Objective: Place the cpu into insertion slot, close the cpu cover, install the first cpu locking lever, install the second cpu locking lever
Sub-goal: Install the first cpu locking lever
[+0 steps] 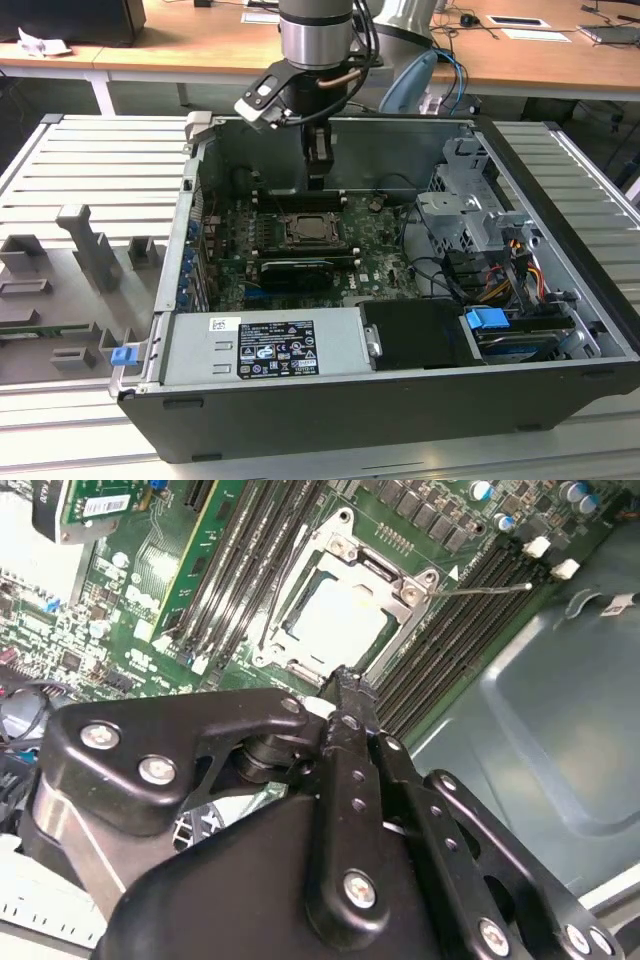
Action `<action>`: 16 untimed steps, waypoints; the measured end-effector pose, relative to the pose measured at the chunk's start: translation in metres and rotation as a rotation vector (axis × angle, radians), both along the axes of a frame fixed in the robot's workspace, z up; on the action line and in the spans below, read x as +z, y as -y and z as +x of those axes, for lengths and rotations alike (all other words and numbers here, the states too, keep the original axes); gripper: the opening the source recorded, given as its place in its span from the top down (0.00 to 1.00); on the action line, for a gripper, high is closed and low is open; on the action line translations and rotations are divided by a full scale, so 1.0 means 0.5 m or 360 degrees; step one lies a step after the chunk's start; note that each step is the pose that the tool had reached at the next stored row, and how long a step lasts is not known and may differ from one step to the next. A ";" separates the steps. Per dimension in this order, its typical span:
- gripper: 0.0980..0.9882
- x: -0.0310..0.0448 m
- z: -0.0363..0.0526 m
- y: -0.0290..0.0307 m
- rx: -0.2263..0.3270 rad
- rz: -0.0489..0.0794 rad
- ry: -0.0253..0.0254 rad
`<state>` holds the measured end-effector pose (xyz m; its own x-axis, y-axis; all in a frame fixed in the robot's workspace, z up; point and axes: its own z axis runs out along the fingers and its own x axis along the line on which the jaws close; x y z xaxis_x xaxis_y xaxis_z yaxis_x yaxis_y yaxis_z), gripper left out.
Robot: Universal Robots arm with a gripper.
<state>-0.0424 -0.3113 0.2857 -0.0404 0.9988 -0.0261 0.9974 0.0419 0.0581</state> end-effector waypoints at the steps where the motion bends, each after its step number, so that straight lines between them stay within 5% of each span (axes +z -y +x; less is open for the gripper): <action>1: 0.99 0.000 0.000 0.000 0.0040 -0.0001 -0.00003; 9: 0.99 0.000 0.000 0.000 0.0266 -0.0002 0.00000; 16: 0.99 0.000 0.000 0.000 0.0373 -0.0002 0.00001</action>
<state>-0.0424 -0.3113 0.2857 -0.2713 0.9621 -0.0271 0.9604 0.2724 0.0580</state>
